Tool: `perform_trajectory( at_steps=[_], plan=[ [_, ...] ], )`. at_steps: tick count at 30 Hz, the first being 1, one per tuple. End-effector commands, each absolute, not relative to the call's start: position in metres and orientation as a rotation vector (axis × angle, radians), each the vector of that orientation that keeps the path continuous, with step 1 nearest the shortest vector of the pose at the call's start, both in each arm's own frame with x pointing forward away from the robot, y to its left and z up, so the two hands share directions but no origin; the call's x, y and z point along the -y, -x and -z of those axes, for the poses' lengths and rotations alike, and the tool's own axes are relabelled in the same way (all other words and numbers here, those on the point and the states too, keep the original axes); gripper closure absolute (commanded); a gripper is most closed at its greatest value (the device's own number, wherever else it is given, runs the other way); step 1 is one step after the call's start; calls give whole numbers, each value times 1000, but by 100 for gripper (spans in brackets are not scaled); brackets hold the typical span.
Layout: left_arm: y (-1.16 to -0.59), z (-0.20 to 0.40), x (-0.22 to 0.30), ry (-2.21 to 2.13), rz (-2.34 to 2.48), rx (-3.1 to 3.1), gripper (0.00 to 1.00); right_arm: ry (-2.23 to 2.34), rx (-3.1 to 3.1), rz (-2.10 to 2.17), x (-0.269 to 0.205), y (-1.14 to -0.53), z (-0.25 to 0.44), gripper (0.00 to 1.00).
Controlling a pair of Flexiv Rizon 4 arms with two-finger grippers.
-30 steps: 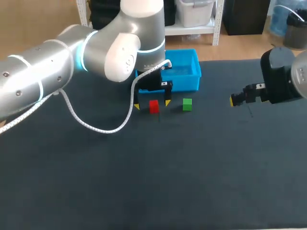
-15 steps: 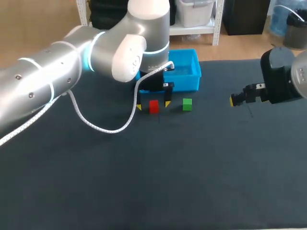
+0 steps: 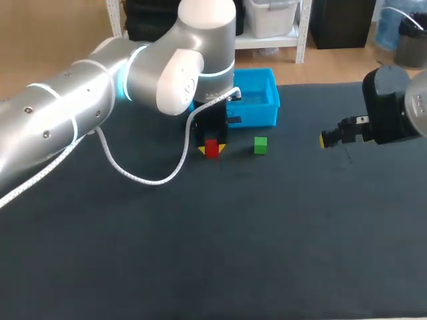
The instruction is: Use the left arm to pick the red cube and place it into the blue plastic box first, then use the right arm to grasp the green cube and put it into the same blue plastic box after the first action is fully finished.
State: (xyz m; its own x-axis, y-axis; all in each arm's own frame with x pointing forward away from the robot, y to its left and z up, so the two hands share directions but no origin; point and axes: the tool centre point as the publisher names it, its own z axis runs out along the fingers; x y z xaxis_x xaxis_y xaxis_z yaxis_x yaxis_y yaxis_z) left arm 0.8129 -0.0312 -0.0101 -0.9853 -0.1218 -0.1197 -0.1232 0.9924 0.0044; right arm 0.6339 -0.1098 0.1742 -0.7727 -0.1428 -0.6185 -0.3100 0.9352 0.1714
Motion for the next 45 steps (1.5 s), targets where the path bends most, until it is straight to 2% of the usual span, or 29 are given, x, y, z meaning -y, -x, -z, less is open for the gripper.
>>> perform_trajectory(
  at_steps=[1,28,45],
  plan=[
    [-817,6,32,163,7,-3019,100,317,-2452,-347,110,-632,-174,0],
    [-803,-132,21,-25,138,-2904,100,317,-2452,-347,110,-632,-174,0],
    [-803,-143,17,-52,180,-2871,100,317,-2452,-347,110,-632,-174,0]
  ],
)
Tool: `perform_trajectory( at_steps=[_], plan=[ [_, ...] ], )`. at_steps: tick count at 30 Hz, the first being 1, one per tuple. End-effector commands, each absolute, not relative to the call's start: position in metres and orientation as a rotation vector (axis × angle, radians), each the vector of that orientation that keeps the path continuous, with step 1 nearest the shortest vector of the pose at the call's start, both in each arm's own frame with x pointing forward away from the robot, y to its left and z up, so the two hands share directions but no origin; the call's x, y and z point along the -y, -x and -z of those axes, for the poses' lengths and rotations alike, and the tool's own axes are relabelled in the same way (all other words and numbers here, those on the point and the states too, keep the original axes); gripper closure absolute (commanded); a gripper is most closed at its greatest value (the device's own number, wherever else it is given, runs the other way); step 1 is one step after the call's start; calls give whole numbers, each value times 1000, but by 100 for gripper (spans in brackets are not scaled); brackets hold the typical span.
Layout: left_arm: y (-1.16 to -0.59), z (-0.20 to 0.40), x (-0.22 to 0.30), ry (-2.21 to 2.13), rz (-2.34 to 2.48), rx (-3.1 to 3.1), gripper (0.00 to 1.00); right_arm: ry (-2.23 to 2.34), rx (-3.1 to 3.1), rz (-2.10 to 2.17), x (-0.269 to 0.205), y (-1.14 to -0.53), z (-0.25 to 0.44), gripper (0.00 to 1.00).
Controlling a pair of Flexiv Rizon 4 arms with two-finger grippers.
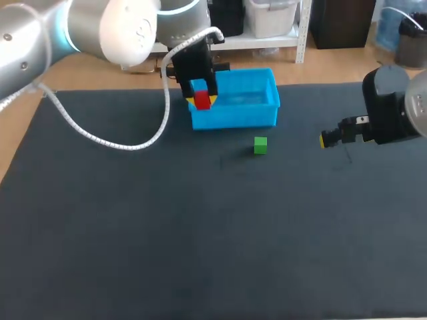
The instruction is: Use the left arm to pick the red cube and place it into the blue plastic box first, then use the right arm to grasp the green cube and put it into the same blue plastic box after the first action is fully finished.
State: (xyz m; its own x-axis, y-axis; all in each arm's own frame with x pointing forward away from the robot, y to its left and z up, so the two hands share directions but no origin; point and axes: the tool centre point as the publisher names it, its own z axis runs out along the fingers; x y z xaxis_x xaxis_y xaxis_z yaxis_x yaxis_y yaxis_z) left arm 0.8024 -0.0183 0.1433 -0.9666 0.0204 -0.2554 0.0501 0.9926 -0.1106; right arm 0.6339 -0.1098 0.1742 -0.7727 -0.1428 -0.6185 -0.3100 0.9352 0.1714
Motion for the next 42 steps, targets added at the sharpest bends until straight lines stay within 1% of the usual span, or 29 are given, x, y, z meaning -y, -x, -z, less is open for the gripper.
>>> perform_trajectory(
  at_steps=[1,25,42],
  plan=[
    [-805,-143,17,-53,183,-2870,100,317,-2452,-347,110,-632,-174,0],
    [-899,-135,39,-110,138,-2805,100,317,-2452,-347,110,-632,-174,0],
    [-933,-112,37,-95,125,-2800,100,317,-2452,-347,110,-632,-174,0]
  ],
)
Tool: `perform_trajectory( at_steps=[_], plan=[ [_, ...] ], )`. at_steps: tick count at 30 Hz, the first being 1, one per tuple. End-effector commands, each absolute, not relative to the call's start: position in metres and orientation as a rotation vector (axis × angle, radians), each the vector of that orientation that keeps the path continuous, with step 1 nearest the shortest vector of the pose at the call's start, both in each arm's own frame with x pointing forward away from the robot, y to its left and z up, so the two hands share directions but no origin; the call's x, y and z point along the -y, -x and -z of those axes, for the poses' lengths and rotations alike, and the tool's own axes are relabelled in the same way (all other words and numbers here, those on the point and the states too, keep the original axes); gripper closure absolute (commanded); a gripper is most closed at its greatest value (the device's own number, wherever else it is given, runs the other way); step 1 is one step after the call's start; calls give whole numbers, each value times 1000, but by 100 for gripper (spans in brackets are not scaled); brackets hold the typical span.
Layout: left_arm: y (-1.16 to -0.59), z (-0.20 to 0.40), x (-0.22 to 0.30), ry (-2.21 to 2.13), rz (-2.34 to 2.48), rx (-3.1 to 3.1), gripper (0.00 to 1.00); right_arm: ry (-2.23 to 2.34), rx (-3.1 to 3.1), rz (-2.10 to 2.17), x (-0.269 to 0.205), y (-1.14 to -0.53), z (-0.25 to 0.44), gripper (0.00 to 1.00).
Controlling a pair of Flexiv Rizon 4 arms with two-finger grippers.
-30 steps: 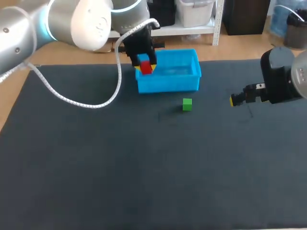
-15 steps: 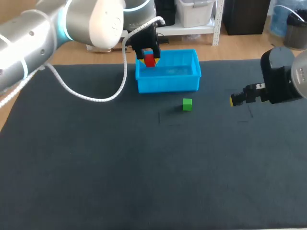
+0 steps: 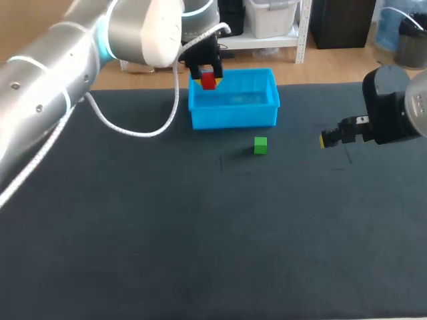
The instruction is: Use the left arm to pick the red cube and place it into the blue plastic box first, then use the right arm to grasp the green cube and put it into the same blue plastic box after the first action is fully finished.
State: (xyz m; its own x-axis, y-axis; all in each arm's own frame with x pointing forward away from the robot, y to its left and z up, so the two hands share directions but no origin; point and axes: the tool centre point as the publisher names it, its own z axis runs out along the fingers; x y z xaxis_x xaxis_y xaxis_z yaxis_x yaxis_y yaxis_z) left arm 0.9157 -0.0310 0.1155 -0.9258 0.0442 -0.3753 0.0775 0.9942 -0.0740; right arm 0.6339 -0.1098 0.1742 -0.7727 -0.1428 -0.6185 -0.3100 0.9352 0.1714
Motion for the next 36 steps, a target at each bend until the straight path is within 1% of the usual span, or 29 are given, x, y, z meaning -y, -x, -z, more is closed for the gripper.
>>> perform_trajectory(
  at_steps=[1,26,27,28,29,30,31,33,35,36],
  plan=[
    [-934,-111,38,-94,121,-2796,100,317,-2452,-347,110,-632,-174,0],
    [-947,-90,36,-58,48,-2827,100,317,-2452,-347,110,-632,-174,0],
    [-947,-90,36,-61,46,-2834,92,317,-2452,-347,110,-632,-174,0],
    [-947,-89,36,-63,45,-2835,72,317,-2452,-347,110,-632,-174,0],
    [-948,-89,36,-66,44,-2837,61,317,-2452,-347,110,-632,-174,0],
    [-948,-88,36,-71,45,-2846,52,317,-2452,-347,110,-632,-174,0],
    [-948,-87,36,-71,43,-2847,38,317,-2452,-347,110,-632,-174,0],
    [-948,-86,36,-72,41,-2850,25,317,-2452,-347,110,-632,-174,0],
    [-947,-85,36,-79,34,-2854,6,317,-2452,-347,110,-632,-174,0],
    [-946,-84,36,-80,34,-2856,2,317,-2452,-347,110,-632,-174,0]
  ],
)
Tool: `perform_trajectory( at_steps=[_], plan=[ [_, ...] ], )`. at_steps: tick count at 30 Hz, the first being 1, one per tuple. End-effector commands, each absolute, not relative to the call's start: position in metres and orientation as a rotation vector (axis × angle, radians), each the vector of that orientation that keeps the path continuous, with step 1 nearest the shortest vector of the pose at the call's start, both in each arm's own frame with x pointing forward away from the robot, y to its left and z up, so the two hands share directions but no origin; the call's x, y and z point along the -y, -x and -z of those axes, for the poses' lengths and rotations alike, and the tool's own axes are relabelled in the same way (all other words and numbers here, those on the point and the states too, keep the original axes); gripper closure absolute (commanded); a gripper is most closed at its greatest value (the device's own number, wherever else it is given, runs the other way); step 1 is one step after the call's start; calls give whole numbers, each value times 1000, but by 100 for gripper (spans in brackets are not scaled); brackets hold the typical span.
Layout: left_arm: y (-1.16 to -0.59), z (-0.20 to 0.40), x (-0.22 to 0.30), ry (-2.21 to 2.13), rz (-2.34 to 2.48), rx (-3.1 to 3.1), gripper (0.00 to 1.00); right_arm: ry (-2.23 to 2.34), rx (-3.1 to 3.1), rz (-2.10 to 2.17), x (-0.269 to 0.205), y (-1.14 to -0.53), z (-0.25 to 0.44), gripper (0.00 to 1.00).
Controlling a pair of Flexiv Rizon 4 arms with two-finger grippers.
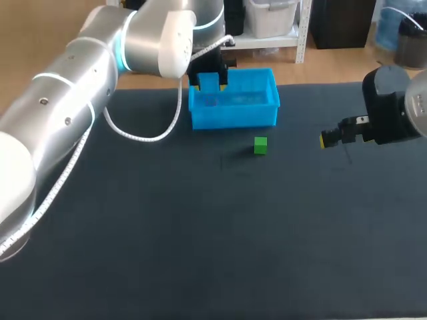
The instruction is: Use the left arm to pick the red cube and place it into the blue plastic box first, then use the right arm to grasp the green cube and put it into the same blue plastic box after the first action is fully finished.
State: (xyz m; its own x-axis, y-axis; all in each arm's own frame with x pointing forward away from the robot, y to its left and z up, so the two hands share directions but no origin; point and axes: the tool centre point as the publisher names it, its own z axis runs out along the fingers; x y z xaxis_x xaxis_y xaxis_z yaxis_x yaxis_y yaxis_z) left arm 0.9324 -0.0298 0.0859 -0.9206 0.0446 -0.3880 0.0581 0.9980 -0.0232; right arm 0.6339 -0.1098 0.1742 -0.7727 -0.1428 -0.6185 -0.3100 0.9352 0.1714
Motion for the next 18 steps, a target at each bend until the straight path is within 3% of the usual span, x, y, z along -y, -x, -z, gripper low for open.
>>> perform_trajectory(
  at_steps=[1,18],
  plan=[
    [-946,-83,36,-80,33,-2856,0,317,-2452,-347,110,-632,-174,0],
    [-922,-108,29,-158,115,-2815,0,317,-2452,-347,110,-632,-174,0]
  ],
)
